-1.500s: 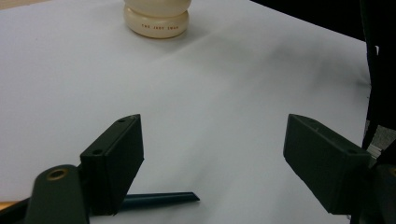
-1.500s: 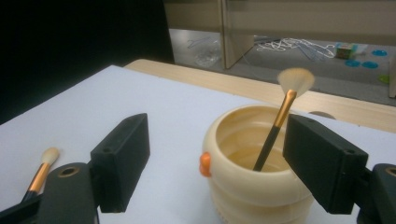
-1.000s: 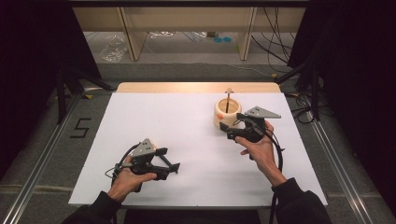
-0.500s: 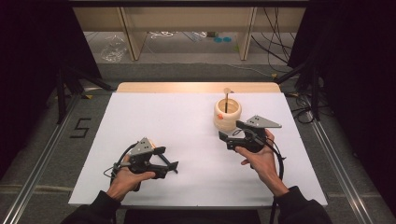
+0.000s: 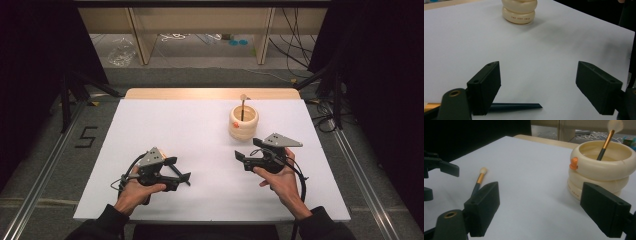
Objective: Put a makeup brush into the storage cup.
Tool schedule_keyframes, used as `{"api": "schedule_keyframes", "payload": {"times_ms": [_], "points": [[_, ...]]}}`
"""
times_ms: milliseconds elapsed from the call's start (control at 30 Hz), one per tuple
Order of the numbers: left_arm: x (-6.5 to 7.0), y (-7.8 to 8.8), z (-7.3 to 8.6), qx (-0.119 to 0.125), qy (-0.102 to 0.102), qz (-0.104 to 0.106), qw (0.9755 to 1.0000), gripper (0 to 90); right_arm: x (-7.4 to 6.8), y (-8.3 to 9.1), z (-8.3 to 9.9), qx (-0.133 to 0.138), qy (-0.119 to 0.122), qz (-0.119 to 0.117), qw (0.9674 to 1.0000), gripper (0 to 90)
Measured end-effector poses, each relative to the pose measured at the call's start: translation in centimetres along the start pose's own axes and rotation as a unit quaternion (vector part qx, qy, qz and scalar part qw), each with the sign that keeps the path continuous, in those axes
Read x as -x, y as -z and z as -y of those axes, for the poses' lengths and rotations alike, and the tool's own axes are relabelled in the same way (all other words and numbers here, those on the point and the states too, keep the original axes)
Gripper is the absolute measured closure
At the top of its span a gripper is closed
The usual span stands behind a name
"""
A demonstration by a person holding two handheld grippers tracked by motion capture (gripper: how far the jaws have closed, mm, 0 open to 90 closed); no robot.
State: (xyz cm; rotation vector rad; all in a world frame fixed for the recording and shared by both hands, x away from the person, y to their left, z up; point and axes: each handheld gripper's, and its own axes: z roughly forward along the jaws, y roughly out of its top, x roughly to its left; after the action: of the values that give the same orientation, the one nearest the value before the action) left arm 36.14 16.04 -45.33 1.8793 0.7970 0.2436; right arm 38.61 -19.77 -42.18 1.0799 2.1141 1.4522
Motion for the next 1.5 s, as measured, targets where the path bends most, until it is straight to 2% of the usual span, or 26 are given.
{"api": "schedule_keyframes", "payload": {"times_ms": [33, 133, 167, 200, 300, 333, 400, 433, 533, 567, 700, 767, 1067, 1167, 1233, 1300, 1367, 1433, 1500], "points": [[0.0, 0.0, 0.0, 0.000, 0.000, 0.000, 1.0000, 20.1, 0.0, -0.1, 0.1, 0.009, 0.009, 0.005, 0.9999, 16.9], [-0.1, 0.0, 0.0, 0.000, 0.000, 0.001, 1.0000, 20.0, -0.3, 0.3, 0.3, -0.006, -0.004, -0.004, 1.0000, 16.9], [-0.1, 0.0, 0.0, 0.002, 0.001, 0.002, 1.0000, 20.0, -0.2, 0.2, 0.5, 0.003, 0.008, 0.000, 1.0000, 16.9], [-0.1, -0.1, 0.0, 0.002, 0.001, 0.002, 1.0000, 20.0, -0.4, 0.3, 0.6, 0.000, -0.002, -0.008, 1.0000, 16.9], [-0.1, -0.1, 0.0, 0.002, 0.001, 0.002, 1.0000, 20.0, -0.5, 0.6, 0.8, 0.000, 0.002, -0.006, 1.0000, 16.8], [-0.1, 0.0, 0.0, 0.000, 0.001, 0.001, 1.0000, 20.0, -0.5, 0.8, 0.8, -0.008, 0.003, -0.007, 0.9999, 16.9], [-0.1, 0.0, 0.0, -0.001, 0.001, 0.000, 1.0000, 20.0, -0.6, 0.8, 1.0, 0.002, 0.004, -0.005, 1.0000, 16.9], [-0.1, 0.0, 0.0, -0.001, 0.001, 0.000, 1.0000, 20.0, -0.7, 1.0, 1.1, -0.009, 0.001, -0.007, 0.9999, 16.9], [-0.1, 0.0, 0.1, -0.002, 0.001, 0.000, 1.0000, 20.0, -0.8, 1.3, 1.3, -0.011, -0.005, -0.010, 0.9999, 16.8], [-0.1, 0.0, 0.1, -0.002, 0.001, 0.000, 1.0000, 20.0, -0.8, 1.3, 1.4, -0.010, 0.002, -0.007, 0.9999, 16.8], [-0.1, 0.0, 0.1, -0.003, 0.001, -0.001, 1.0000, 20.0, -0.9, 1.5, 1.6, -0.007, 0.002, -0.008, 0.9999, 16.8], [-0.1, 0.0, 0.0, -0.003, 0.002, 0.000, 1.0000, 20.0, -0.9, 1.6, 1.6, -0.009, 0.008, 0.002, 0.9999, 16.8], [-0.6, 0.0, 0.0, -0.003, 0.006, 0.003, 1.0000, 16.6, -0.9, 1.7, 1.8, -0.010, 0.002, -0.007, 0.9999, 16.8], [-1.1, 0.0, -0.1, -0.002, -0.003, 0.002, 1.0000, 16.3, -0.9, 1.8, 1.9, -0.014, 0.004, -0.007, 0.9999, 16.8], [-1.4, 0.1, -0.2, -0.011, -0.008, 0.000, 0.9999, 16.1, -0.9, 1.8, 1.9, -0.010, 0.012, 0.002, 0.9999, 16.8], [-2.0, 0.1, -0.2, -0.022, -0.013, 0.002, 0.9997, 16.1, -0.9, 1.7, 1.9, -0.016, 0.007, -0.006, 0.9998, 16.8], [-2.6, 0.1, -0.3, -0.032, -0.027, 0.002, 0.9991, 16.1, -0.9, 1.7, 1.9, -0.018, 0.008, -0.007, 0.9998, 16.8], [-3.0, 0.2, -0.5, -0.040, -0.031, 0.003, 0.9987, 16.1, -0.9, 1.6, 1.9, -0.011, 0.011, -0.003, 0.9999, 16.9], [-3.5, 0.3, -0.9, -0.047, -0.036, 0.007, 0.9982, 16.1, -1.0, 1.5, 1.9, -0.014, 0.005, -0.009, 0.9999, 17.0]]}}
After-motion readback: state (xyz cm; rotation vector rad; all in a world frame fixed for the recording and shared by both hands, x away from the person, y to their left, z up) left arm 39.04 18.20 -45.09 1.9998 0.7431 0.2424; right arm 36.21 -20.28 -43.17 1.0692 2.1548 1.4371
